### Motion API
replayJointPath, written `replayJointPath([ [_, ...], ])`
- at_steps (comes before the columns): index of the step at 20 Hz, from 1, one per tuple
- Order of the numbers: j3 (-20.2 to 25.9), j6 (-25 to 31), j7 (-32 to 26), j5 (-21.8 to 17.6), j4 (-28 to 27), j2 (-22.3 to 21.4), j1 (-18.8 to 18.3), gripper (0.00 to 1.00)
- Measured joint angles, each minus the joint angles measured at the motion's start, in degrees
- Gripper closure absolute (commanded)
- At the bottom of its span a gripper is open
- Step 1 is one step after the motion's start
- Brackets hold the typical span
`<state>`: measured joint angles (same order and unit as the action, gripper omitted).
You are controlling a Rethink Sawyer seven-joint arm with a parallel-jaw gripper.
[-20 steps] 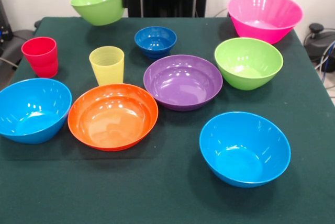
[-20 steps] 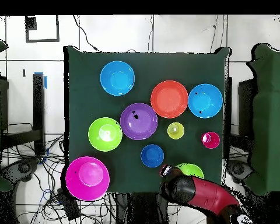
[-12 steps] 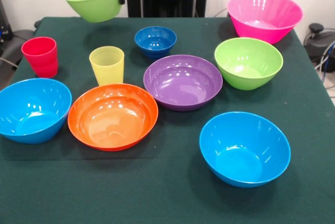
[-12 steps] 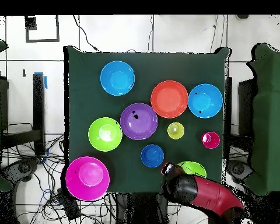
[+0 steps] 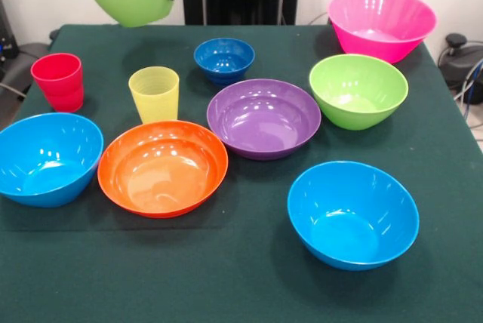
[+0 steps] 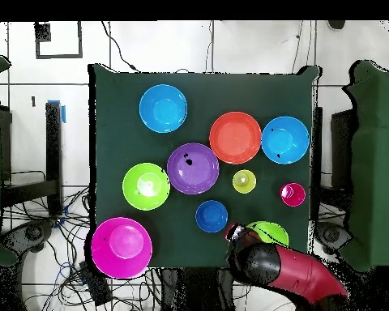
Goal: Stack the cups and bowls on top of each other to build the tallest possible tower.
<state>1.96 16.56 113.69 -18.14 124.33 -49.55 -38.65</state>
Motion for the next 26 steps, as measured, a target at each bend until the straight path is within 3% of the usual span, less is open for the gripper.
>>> replayJointPath([
  [13,3.1,0.1,0.0,0.0,5.3,-5.1,-2.6,1.00],
  [26,3.2,1.1,0.0,-1.1,5.7,-5.3,-4.4,1.00],
])
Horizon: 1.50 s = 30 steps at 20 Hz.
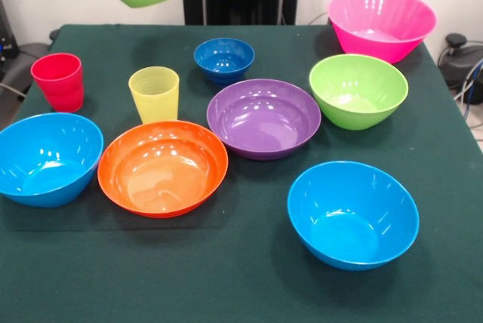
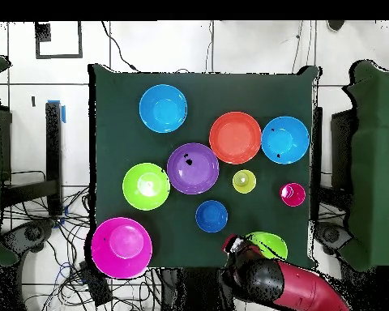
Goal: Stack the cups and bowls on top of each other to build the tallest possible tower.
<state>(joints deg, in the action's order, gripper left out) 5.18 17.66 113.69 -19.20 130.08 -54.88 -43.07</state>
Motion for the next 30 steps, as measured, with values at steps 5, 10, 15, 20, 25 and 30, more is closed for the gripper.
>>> replayJointPath([
  [5,0.3,0.0,0.0,0.0,-0.5,0.9,0.2,1.00],
  [10,0.9,0.0,0.0,0.0,-1.7,2.3,0.5,1.00],
  [15,1.7,0.0,0.0,0.0,-3.3,3.9,0.6,1.00],
  [20,2.2,0.3,0.0,0.0,-5.6,5.6,1.2,1.00],
  [25,2.5,0.7,0.0,0.0,-7.7,7.0,1.6,1.00],
  [30,2.5,0.7,0.0,0.0,-8.4,7.3,1.6,1.00],
])
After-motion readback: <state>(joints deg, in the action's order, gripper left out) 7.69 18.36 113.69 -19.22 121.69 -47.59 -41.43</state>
